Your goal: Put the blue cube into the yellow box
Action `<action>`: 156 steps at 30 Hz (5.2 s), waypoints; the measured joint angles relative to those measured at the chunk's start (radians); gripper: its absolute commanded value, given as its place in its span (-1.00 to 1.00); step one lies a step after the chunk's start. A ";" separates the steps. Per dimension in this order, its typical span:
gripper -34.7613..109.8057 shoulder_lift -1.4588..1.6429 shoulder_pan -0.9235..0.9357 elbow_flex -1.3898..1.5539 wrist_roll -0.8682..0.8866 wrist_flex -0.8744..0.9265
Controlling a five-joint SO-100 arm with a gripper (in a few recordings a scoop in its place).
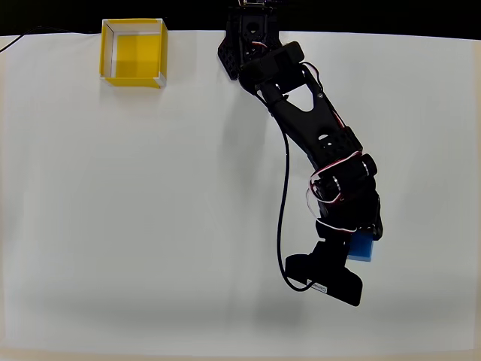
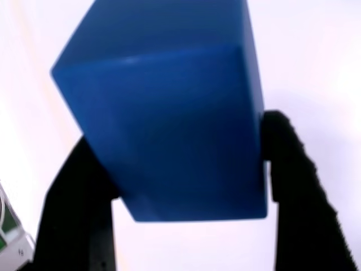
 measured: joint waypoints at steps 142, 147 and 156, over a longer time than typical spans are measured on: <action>-0.52 1.873 0.453 1.985 -0.713 -0.301; -0.52 1.931 0.437 2.054 -0.698 -0.190; -0.52 1.934 0.456 2.169 -0.703 -0.149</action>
